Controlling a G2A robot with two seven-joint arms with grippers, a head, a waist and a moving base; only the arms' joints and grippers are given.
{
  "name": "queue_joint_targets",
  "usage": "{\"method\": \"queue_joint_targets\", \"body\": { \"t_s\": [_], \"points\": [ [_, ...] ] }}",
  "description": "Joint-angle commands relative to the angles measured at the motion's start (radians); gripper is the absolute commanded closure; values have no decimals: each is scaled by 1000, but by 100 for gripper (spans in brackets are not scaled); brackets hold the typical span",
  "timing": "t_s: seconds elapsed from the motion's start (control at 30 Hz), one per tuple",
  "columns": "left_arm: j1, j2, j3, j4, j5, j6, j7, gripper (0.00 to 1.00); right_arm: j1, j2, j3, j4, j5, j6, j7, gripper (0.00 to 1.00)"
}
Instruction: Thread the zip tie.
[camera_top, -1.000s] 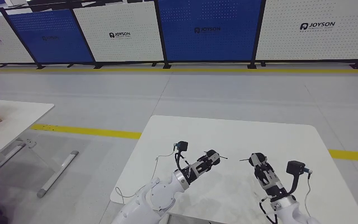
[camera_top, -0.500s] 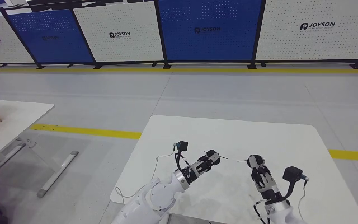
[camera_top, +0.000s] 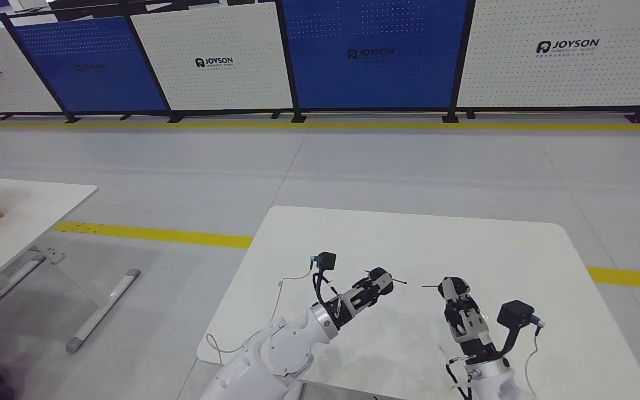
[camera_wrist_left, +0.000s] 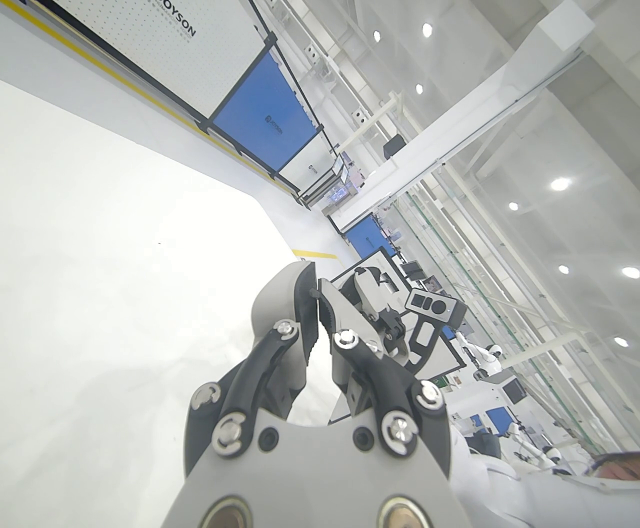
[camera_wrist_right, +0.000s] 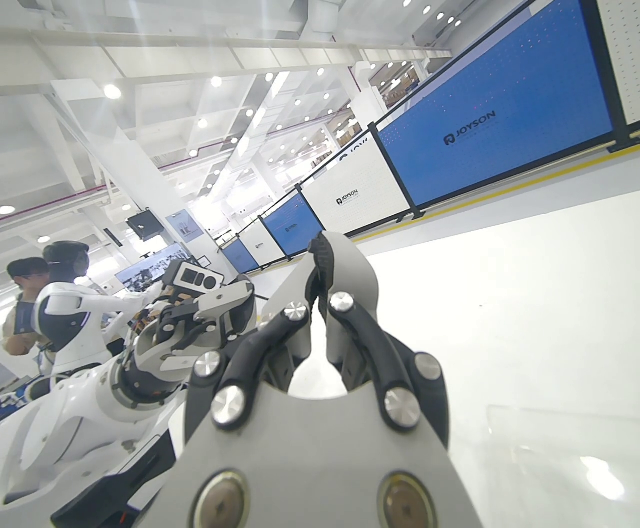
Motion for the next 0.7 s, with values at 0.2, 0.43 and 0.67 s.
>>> {"method": "queue_joint_targets", "body": {
  "t_s": [0.2, 0.43, 0.67],
  "points": [
    [0, -5, 10, -7, 2, 58, 23, 100, 0, 0, 0, 0, 0, 0, 0, 100],
    [-2, -6, 11, -7, 4, 62, 24, 100, 0, 0, 0, 0, 0, 0, 0, 100],
    [-2, -6, 11, -7, 4, 62, 24, 100, 5, -8, -13, 7, 0, -2, 24, 100]
  ]
}}
